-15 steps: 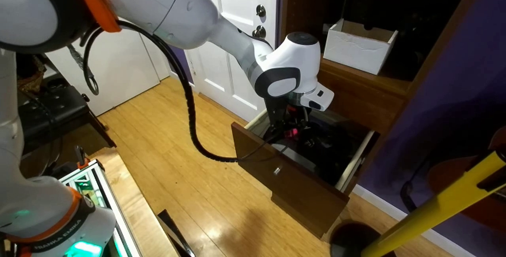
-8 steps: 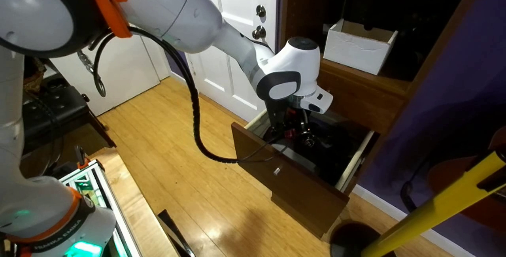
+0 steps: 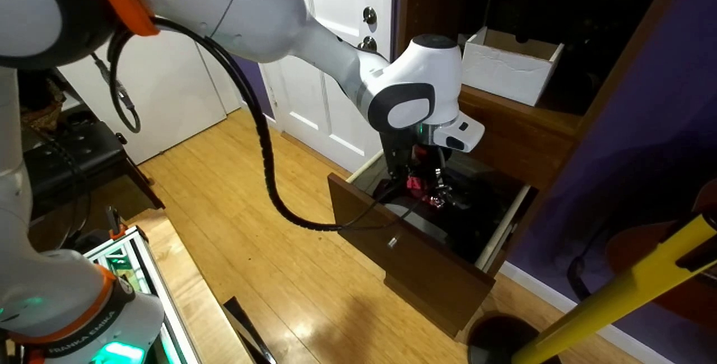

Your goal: Pick up the pink straps with chains from the drawer and put them on the shelf

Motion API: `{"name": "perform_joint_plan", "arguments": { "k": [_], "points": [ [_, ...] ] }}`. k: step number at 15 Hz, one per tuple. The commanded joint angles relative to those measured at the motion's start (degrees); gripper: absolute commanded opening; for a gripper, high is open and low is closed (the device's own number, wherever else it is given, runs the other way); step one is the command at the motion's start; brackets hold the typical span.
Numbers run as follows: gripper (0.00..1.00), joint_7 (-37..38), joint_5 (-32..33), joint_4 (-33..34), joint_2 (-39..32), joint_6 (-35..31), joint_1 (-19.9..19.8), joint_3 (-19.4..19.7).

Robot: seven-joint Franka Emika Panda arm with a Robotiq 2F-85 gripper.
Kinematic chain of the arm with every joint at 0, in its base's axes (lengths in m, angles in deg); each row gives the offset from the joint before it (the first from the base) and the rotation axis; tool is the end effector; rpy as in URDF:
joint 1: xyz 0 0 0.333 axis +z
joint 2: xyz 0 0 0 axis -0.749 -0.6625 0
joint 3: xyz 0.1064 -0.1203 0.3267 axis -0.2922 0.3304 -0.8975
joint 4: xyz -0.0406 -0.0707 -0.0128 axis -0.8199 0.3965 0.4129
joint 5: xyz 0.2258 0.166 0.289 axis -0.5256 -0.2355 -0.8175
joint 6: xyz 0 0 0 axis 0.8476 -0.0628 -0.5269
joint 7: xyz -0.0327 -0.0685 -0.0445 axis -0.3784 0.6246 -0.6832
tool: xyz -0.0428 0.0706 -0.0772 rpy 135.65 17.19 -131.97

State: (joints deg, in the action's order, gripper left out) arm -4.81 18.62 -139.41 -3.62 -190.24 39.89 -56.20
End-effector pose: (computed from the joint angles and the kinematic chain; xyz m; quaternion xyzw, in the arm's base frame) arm 0.6497 -0.2419 0.3006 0.9484 -0.3102 0.0444 0.0480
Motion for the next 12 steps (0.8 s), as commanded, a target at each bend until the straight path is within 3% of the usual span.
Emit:
{"name": "perform_joint_plan", "arguments": {
  "k": [1,12],
  "points": [
    [0.01,2.7,5.1,-2.1,6.2,5.5,2.0,2.4],
    [0.01,3.9,14.2,-1.1,17.7,20.5,1.8,1.5]
  ]
}}
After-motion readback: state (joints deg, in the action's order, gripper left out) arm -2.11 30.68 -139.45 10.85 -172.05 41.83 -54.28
